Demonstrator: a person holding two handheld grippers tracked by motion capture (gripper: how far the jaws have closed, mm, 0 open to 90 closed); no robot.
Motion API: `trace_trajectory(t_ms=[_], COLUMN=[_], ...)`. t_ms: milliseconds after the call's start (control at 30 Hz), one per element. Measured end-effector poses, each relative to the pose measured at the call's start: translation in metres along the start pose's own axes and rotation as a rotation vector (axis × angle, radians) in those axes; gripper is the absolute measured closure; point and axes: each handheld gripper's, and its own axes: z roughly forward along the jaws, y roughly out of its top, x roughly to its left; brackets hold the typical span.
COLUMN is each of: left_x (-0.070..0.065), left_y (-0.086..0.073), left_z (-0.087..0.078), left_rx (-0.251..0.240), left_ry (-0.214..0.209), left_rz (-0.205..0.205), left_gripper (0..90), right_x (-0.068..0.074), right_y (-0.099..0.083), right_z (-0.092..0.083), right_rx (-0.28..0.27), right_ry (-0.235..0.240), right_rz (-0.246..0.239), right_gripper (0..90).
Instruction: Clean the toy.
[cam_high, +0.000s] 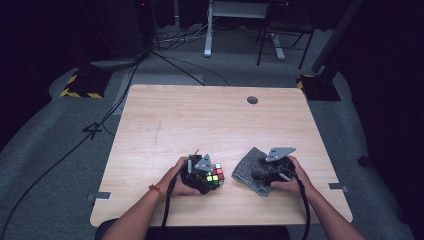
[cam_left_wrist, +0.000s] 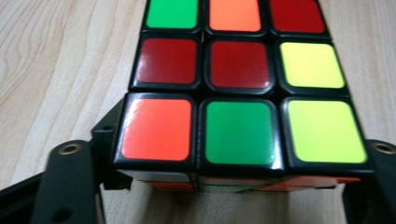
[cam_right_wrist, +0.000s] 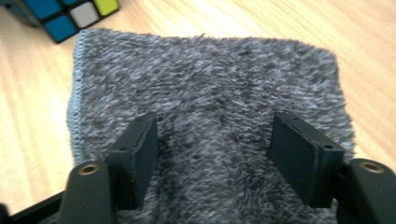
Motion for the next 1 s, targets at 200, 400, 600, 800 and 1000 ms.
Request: trace_trajectory(t_ms=[200,400,600,800,1000], left_x=[0.001,0.0,-0.007,-0.023,-0.036], left_y=[0.0,0.003,0.011,0.026,0.037], left_z=[0.002,0.001,0.002,0.007,0.012], left_rx=[0.002,-0.007,0.022,0.036,0.066], left_ry=[0.02,0.022,0.04,0.023,0.035], left_rz=[-0.023,-0.026,0.014,0.068,0.121], left_gripper=[17.3,33.2,33.5,33.6,33.6], right_x=[-0.004,-0.002,0.004,0.03,0.058], right_y=[-0.001,0.001,0.008,0.034,0.051], right_z=[0.003,0.001,-0.011,-0.032,-0.028], right_rx=[0.011,0.008,-0.057,-0.18,-0.196], right_ry=[0.002,-0.013,0.025,0.088,0.164], right_rz=[0.041,0.024,-0.003,-0.066,-0.127], right_gripper=[41.6,69.9,76.4,76.4,76.4])
